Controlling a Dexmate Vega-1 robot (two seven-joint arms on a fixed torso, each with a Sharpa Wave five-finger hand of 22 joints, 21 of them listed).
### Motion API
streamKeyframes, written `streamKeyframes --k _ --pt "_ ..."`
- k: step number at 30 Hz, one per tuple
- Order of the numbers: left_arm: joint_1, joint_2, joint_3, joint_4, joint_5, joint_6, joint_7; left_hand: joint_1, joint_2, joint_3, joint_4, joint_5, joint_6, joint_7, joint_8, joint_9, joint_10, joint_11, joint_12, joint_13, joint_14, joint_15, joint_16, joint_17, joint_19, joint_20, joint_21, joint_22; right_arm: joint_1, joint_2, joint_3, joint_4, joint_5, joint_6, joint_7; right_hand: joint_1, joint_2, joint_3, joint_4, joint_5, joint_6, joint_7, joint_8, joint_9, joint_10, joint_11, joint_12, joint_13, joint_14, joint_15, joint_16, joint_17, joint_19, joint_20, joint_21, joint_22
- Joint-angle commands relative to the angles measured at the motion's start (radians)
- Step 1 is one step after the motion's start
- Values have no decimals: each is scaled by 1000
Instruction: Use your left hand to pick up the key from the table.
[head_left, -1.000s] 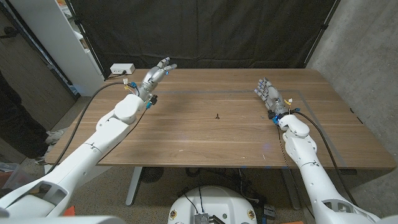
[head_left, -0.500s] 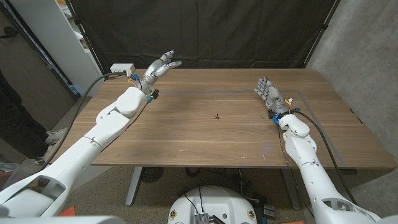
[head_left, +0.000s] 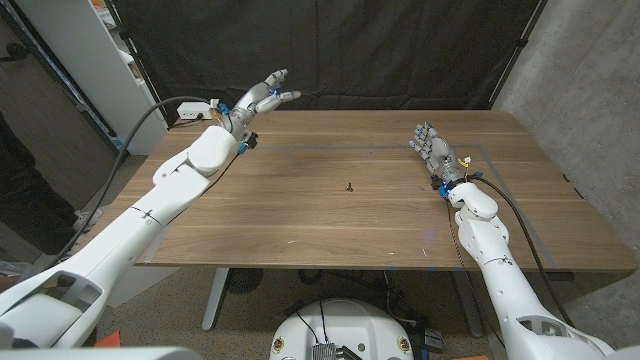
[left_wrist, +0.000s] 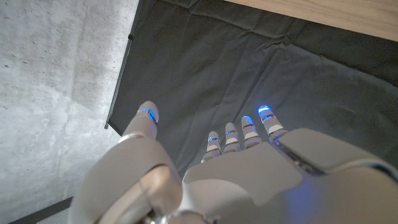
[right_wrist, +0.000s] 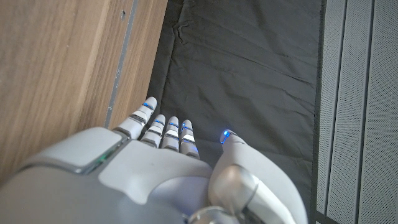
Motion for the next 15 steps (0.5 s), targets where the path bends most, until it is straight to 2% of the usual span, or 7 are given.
streamKeyframes --k 1,11,15 --pt "-49 22 23 -48 75 44 -69 9 -17 -9 -1 8 -5 -9 -1 1 -10 2 -1 7 -10 5 12 9 -89 15 -5 6 7 -2 2 18 6 13 4 -3 -6 10 0 -2 9 5 9 4 6 1 8 5 9 2 6 5 8 1 9 5" --pt "-100 41 51 -80 125 74 -143 35 -41 -25 -2 19 -21 -16 -8 2 -42 9 -9 17 -31 15 17 24 -98 18 -11 8 9 -2 6 27 12 24 10 -5 -7 11 0 -3 12 6 10 4 7 0 9 5 9 3 6 5 8 1 9 5" --pt "-116 40 58 -86 140 75 -159 46 -48 -33 1 26 -22 -45 -8 2 -47 10 -8 23 -38 19 23 34 -101 18 -13 9 11 -2 6 31 14 27 12 -5 -7 12 0 -4 12 5 10 4 8 2 9 5 9 3 6 5 8 1 9 5"
